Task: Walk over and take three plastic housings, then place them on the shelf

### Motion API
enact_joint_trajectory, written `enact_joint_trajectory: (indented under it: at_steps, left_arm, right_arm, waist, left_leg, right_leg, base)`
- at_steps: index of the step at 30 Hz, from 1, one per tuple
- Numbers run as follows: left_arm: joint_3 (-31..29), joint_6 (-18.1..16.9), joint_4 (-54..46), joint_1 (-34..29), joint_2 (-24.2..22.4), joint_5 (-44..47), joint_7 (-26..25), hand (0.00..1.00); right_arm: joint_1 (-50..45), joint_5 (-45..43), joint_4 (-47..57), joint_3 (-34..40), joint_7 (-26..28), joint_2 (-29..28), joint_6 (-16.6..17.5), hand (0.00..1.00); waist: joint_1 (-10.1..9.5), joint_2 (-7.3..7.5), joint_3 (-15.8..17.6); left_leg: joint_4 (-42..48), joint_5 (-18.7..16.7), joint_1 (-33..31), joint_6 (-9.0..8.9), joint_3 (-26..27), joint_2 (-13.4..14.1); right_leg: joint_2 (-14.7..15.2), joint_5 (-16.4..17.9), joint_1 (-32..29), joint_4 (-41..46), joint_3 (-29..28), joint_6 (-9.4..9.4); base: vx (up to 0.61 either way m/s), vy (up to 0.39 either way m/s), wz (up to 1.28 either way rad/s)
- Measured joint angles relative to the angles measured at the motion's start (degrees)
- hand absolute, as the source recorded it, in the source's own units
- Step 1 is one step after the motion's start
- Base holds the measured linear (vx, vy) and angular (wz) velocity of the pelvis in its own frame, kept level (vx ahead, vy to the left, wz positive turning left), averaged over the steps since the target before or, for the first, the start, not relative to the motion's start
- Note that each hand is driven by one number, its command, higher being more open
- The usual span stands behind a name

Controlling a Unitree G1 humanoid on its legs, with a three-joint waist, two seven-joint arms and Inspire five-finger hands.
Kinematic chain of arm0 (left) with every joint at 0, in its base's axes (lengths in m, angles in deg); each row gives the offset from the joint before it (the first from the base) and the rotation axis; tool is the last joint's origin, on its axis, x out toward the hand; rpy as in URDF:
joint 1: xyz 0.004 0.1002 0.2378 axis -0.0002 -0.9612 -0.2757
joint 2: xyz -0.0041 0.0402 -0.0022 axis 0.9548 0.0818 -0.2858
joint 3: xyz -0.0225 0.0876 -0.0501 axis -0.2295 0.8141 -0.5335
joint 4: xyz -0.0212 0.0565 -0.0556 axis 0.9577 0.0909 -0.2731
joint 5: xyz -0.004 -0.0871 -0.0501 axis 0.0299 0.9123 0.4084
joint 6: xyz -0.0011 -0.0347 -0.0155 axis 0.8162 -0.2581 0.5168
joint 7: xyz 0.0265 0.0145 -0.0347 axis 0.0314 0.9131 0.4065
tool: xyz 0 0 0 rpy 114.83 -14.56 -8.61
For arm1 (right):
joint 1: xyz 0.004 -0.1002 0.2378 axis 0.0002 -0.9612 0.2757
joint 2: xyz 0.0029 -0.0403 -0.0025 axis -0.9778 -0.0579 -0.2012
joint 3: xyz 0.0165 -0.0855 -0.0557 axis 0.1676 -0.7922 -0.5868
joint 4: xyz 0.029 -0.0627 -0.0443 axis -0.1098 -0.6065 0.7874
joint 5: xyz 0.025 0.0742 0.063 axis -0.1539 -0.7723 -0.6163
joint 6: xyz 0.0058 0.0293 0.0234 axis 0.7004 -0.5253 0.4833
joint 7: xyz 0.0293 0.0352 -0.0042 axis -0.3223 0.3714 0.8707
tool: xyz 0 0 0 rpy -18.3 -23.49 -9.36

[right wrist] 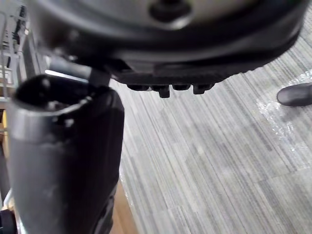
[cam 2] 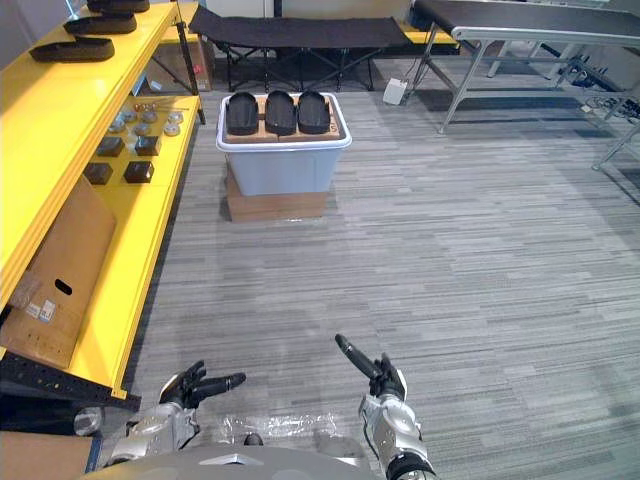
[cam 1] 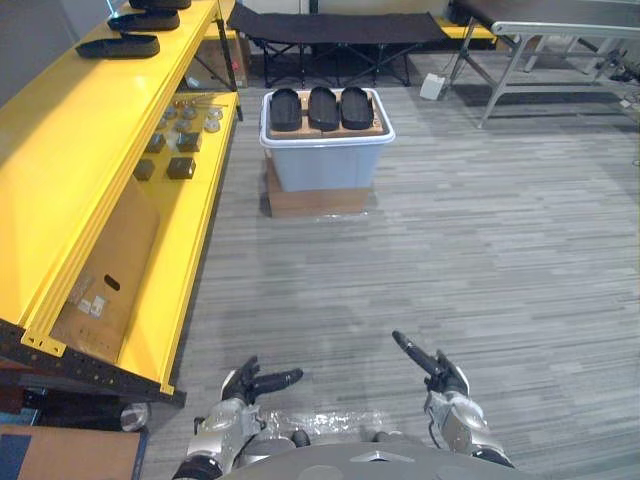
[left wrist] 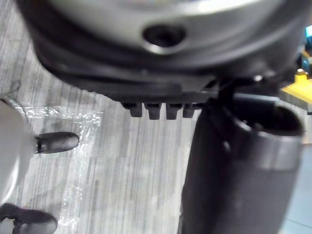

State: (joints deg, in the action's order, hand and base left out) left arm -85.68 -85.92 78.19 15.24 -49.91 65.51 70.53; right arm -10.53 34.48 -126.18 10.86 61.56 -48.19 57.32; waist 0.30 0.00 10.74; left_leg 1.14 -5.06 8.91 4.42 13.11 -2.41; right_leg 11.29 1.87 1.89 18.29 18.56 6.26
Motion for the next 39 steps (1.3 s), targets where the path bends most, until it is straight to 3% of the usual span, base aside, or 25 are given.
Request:
enact_joint_trajectory:
  at_steps: [1, 3, 5, 8, 12, 15, 17, 18, 19, 20, 21, 22, 24, 26, 28, 29, 30, 31, 32, 33, 34, 35, 36, 37, 39]
  left_arm:
    - [0.26, 0.1, -1.06, -0.06, 0.03, 0.02, 0.28, 1.0]
    - [0.33, 0.47, -1.53, -0.16, 0.2, 0.02, 0.26, 1.0]
    - [0.4, 1.36, -1.52, -0.18, 0.69, 0.04, 0.62, 1.0]
    - [1.33, 1.5, -1.5, -0.31, 0.93, 0.01, 2.51, 1.0]
    - [1.45, 1.45, -1.52, -0.61, 0.92, 0.06, 3.84, 1.0]
    - [1.46, 0.93, -1.6, -0.83, 1.39, 0.21, 4.16, 1.0]
    - [1.56, 0.76, -2.06, -0.84, 1.48, 0.32, 4.15, 1.0]
    - [2.01, 0.18, -2.13, -1.08, 1.73, 1.72, 3.96, 1.0]
    - [2.47, -1.0, -2.63, -1.63, 2.7, 3.21, 3.97, 1.0]
    - [2.51, -1.56, -2.52, -1.89, 2.81, 4.29, 3.93, 1.0]
    - [2.51, -1.63, -2.51, -1.86, 1.9, 5.06, 3.67, 1.0]
    - [2.47, -1.99, -2.54, -1.88, 0.74, 5.64, 3.68, 1.0]
    - [1.73, -2.59, -2.52, -1.83, -0.56, 6.58, 3.68, 1.0]
    - [1.34, -2.7, -2.69, -1.95, -1.18, 6.57, 4.15, 1.0]
    - [1.33, -2.94, -4.47, -1.91, -1.17, 6.56, 4.39, 1.0]
    - [1.35, -3.44, -6.66, -1.85, -1.19, 6.57, 4.38, 1.0]
    - [1.38, -3.82, -8.82, -1.73, -1.65, 6.57, 4.26, 1.0]
    - [1.37, -3.84, -10.1, -1.9, -2.09, 6.58, 4.03, 1.0]
    - [1.39, -3.83, -11.04, -2.22, -2.42, 6.59, 3.83, 1.0]
    - [1.55, -3.81, -11.91, -3.0, -2.59, 6.61, 3.63, 1.0]
    - [1.63, -3.8, -12.18, -3.49, -2.64, 6.61, 3.59, 1.0]
    - [2.09, -3.68, -12.45, -4.44, -2.26, 6.7, 3.22, 1.0]
    - [2.42, -3.56, -12.56, -4.56, -1.42, 6.76, 2.69, 1.0]
    - [2.39, -3.61, -12.83, -4.45, -0.63, 6.77, 2.68, 1.0]
    - [2.33, -3.7, -13.52, -4.1, -0.62, 6.81, 2.69, 1.0]
  right_arm:
    - [-0.66, -0.66, -0.01, 0.92, -0.17, 0.03, 0.03, 1.0]
    - [-2.4, -2.58, -0.01, 1.25, -0.43, -0.29, 0.02, 1.0]
    - [-3.55, -3.34, 0.03, 1.24, -1.05, -0.5, 0.02, 1.0]
    - [-4.2, -3.76, 1.27, 2.16, -1.11, -0.49, 0.06, 1.0]
    - [-4.32, -3.79, 1.38, 2.37, 0.48, -0.61, 0.04, 1.0]
    - [-4.33, -3.78, 1.49, 2.32, 1.83, -1.42, 0.04, 1.0]
    - [-4.24, -3.79, 1.57, 2.13, 2.13, -1.59, 0.04, 1.0]
    - [-4.24, -3.77, 1.58, 1.62, 2.24, -1.61, 0.0, 1.0]
    - [-3.75, -3.76, 1.66, 0.9, 2.56, -1.71, 0.01, 1.0]
    - [-3.3, -3.75, 1.66, 0.67, 2.68, -1.45, 0.02, 1.0]
    - [-2.37, -3.66, 1.77, 0.24, 2.78, -0.35, 0.26, 1.0]
    - [-1.43, -3.58, 1.76, -1.25, 2.74, 0.94, 0.37, 1.0]
    - [-0.37, -2.0, 1.71, -2.09, 2.74, 1.92, 0.38, 1.0]
    - [-0.06, -0.99, 1.78, -2.82, 2.73, 2.19, 0.99, 1.0]
    - [0.42, 1.04, 3.08, -3.74, 2.51, 2.34, 1.97, 1.0]
    - [0.66, 1.14, 4.92, -3.95, 2.05, 2.54, 2.06, 1.0]
    - [0.74, 1.37, 6.51, -4.26, 1.32, 3.06, 2.05, 1.0]
    - [0.7, 2.58, 7.03, -4.48, 0.86, 3.6, 1.77, 1.0]
    - [0.67, 3.53, 7.44, -5.09, 0.42, 4.28, 1.42, 1.0]
    - [0.19, 5.2, 8.18, -6.16, 0.27, 5.1, 1.25, 1.0]
    - [-0.26, 5.5, 8.6, -6.47, 0.29, 5.48, 1.24, 1.0]
    - [-1.07, 5.54, 9.02, -7.99, 0.46, 5.94, 0.94, 1.0]
    - [-1.17, 5.52, 9.29, -9.67, 0.55, 5.53, 0.19, 1.0]
    - [-1.29, 5.53, 10.13, -10.05, 0.66, 5.62, 0.11, 1.0]
    - [-0.57, 5.53, 13.29, -10.3, 1.02, 5.85, 0.12, 1.0]
  waist:
    - [0.07, 0.26, 0.45]
    - [0.54, 0.65, 1.34]
    - [1.37, 1.07, 1.19]
    - [1.39, 1.03, 1.22]
    - [1.26, 0.22, 1.72]
    - [0.97, 0.85, 1.8]
    - [0.73, 0.02, 1.09]
    - [0.92, -0.71, -0.35]
    - [0.46, -0.28, -1.13]
    - [0.4, -0.33, -1.27]
    - [0.42, -1.82, -1.12]
    - [0.51, -3.04, -0.84]
    - [-0.08, -3.65, 0.71]
    - [-0.37, -3.01, 1.64]
    - [-0.91, -2.47, 1.99]
    - [-1.36, -2.07, 2.64]
    - [-1.54, -2.99, 3.43]
    - [-1.75, -3.0, 3.99]
    - [-2.08, -3.86, 4.25]
    - [-2.5, -5.36, 4.63]
    - [-2.66, -6.39, 4.71]
    - [-3.25, -8.57, 4.57]
    - [-3.25, -6.03, 4.79]
    - [-3.34, -5.07, 4.83]
    - [-3.78, -3.85, 5.15]
  left_leg:
    - [2.55, -2.02, -0.04, 1.2, -1.26, -0.13]
    - [5.8, -4.01, 0.82, 2.26, -3.64, -0.35]
    - [6.87, -4.75, 1.06, 2.33, -5.95, -0.51]
    - [7.12, -5.52, 1.47, 1.33, -7.89, -1.32]
    - [10.05, -8.47, 2.32, 0.21, -7.94, -1.16]
    - [10.87, -12.72, 4.98, -3.29, -7.76, -0.02]
    - [11.15, -15.77, 5.86, -5.53, -7.66, 2.62]
    - [11.76, -16.93, 6.31, -8.44, -7.36, 5.62]
    - [17.55, -16.98, 4.38, -9.73, -6.95, 7.07]
    - [22.27, -17.12, 2.9, -10.09, -6.74, 7.98]
    - [33.08, -15.42, -1.03, -13.08, -6.17, 10.7]
    - [47.03, -11.64, -6.85, -13.51, -5.28, 14.1]
    - [61.8, -12.0, -11.96, -11.74, -4.57, 17.36]
    - [61.88, -12.53, -14.88, -10.84, -5.91, 16.32]
    - [54.26, -12.58, -19.1, -10.42, -6.12, 13.27]
    - [47.26, -12.26, -22.14, -9.45, -6.11, 10.32]
    - [38.73, -10.63, -24.54, -9.3, -6.43, 7.73]
    - [30.39, -7.97, -24.89, -9.62, -6.57, 5.88]
    - [22.01, -4.16, -24.79, -9.8, -6.54, 4.31]
    - [12.48, 2.91, -23.42, -10.58, -5.91, 3.35]
    - [9.35, 5.64, -22.42, -10.92, -5.5, 3.73]
    - [7.25, 15.89, -19.99, -6.09, -6.29, 5.26]
    - [6.93, 16.61, -18.77, -2.65, -5.12, 3.52]
    - [6.17, 16.43, -18.51, -2.78, -4.84, 2.68]
    - [5.57, 14.84, -18.63, -0.91, -0.69, 1.87]
  right_leg:
    - [2.11, -0.16, -3.98, 11.21, -0.32, -0.44]
    - [2.06, 2.6, -7.88, 19.91, -4.14, -1.38]
    - [0.06, 4.24, -9.03, 16.58, -6.31, -1.45]
    - [-2.86, 3.42, -9.81, 2.28, -7.01, -0.85]
    - [-3.61, 1.4, -9.91, -7.73, -5.63, -0.75]
    - [-4.02, 0.3, -8.98, -9.35, -4.34, -1.65]
    - [-6.06, -0.82, -9.21, -8.02, -3.32, -3.28]
    - [-8.41, -0.37, -9.31, -7.44, -1.82, -4.63]
    - [-9.44, -2.86, -8.83, -7.59, -1.26, -7.09]
    - [-10.29, -3.1, -8.51, -7.4, -1.38, -9.01]
    - [-12.35, -2.1, -6.82, -7.97, -1.75, -10.42]
    - [-14.21, -1.48, -4.2, -9.92, -2.8, -11.4]
    - [-16.21, -0.61, 2.35, -12.73, -5.0, -12.7]
    - [-16.09, 0.08, 7.66, -13.71, -6.96, -13.71]
    - [-15.13, 1.6, 10.48, -14.64, -8.34, -14.49]
    - [-14.12, 3.72, 11.57, -15.11, -9.51, -13.41]
    - [-13.84, 4.74, 12.7, -15.38, -10.01, -12.59]
    - [-13.61, 5.42, 13.43, -15.43, -10.5, -12.27]
    - [-13.74, 6.34, 14.53, -15.48, -11.31, -11.7]
    - [-14.84, 7.82, 16.42, -15.44, -12.94, -11.06]
    - [-15.86, 8.78, 17.35, -15.35, -13.7, -10.83]
    - [-18.09, 11.26, 20.33, -14.61, -15.33, -10.14]
    - [-16.59, 13.26, 21.08, -13.47, -15.55, -9.55]
    - [-15.75, 13.84, 20.84, -12.9, -15.56, -9.51]
    - [-13.96, 14.39, 20.16, -12.21, -15.58, -9.21]
  base:
    - [-0.04, 0.123, 0.46]
    - [0.03, 0.082, 0.71]
    - [0.1, 0.043, 0.73]
    - [0.19, 0.022, 0.36]
    - [0.25, -0.034, 0.04]
    - [0.36, -0.175, -0.09]
    - [0.4, -0.223, -0.07]
    - [0.49, -0.217, -0.17]
    - [0.5, -0.237, -0.29]
    - [0.52, -0.259, -0.48]
    - [0.53, -0.274, -0.43]
    - [0.54, -0.25, -0.42]
    - [0.53, -0.191, -0.5]
    - [0.51, -0.12, -0.59]
    - [0.42, -0.019, -0.54]
    - [0.35, 0.071, -0.48]
    - [0.33, 0.102, -0.46]
    - [0.3, 0.133, -0.36]
    - [0.29, 0.151, -0.43]
    - [0.3, 0.163, -0.43]
    - [0.33, 0.188, -0.47]
    - [0.32, 0.184, -0.21]
    - [0.3, 0.169, -0.08]
    - [0.27, 0.13, 0.08]
    - [0.26, 0.131, 0.07]
